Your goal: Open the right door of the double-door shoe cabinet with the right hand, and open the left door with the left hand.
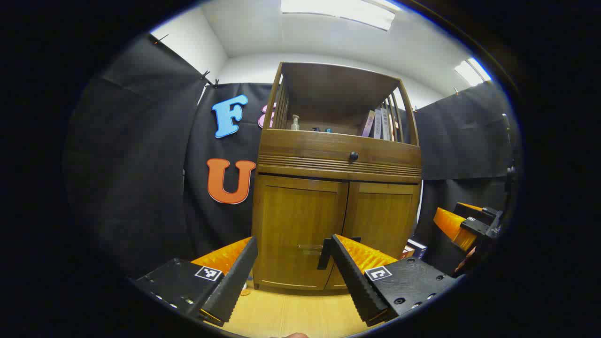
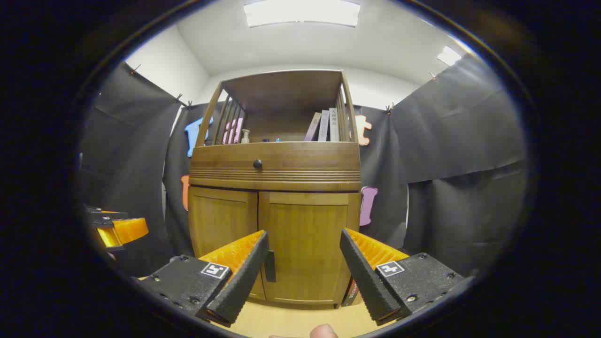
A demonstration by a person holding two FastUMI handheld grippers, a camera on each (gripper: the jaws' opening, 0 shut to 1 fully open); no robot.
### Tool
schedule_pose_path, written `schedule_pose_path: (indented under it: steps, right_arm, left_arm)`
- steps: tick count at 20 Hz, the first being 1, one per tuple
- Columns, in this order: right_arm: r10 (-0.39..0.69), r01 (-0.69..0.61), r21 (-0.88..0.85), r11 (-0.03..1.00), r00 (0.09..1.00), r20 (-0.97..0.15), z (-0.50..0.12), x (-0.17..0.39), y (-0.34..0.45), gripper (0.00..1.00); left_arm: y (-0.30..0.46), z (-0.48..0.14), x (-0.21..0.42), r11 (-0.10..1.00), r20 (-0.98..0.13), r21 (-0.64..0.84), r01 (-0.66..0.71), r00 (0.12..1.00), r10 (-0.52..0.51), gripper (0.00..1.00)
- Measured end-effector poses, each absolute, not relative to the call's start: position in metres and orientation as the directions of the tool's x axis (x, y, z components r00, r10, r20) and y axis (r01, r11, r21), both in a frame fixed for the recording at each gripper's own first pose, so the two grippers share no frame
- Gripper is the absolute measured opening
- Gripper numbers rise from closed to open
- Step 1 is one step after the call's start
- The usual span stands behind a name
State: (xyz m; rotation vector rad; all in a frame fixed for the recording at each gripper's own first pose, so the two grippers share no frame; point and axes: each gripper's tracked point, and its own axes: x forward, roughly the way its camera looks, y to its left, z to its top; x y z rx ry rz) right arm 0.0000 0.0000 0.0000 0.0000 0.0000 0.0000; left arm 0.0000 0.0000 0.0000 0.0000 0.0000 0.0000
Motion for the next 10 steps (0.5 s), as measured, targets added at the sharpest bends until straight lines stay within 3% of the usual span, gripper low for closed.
schedule_pose_path:
  steps: [1,3,5,10]
  right_arm:
    - [0.002,-0.002,-0.005,1.0,1.0,-0.014,-0.005,0.002,-0.001,0.99]
    - [0.008,-0.009,-0.011,1.0,0.999,-0.046,-0.014,0.005,-0.005,0.99]
    - [0.004,-0.005,-0.015,1.0,0.998,-0.063,-0.019,0.006,-0.011,0.96]
    - [-0.005,0.004,-0.011,1.0,0.997,-0.074,-0.028,0.016,-0.007,0.96]
  left_arm:
    - [-0.001,-0.001,0.001,1.0,0.001,0.006,0.009,1.0,-0.009,0.95]
    - [-0.006,-0.004,0.004,0.999,-0.011,0.028,0.033,0.999,-0.032,1.0]
    - [-0.012,-0.005,0.003,0.997,-0.004,0.065,0.042,0.999,-0.042,0.95]
    - [-0.01,-0.006,0.007,0.999,0.014,0.05,-0.012,1.0,0.011,0.95]
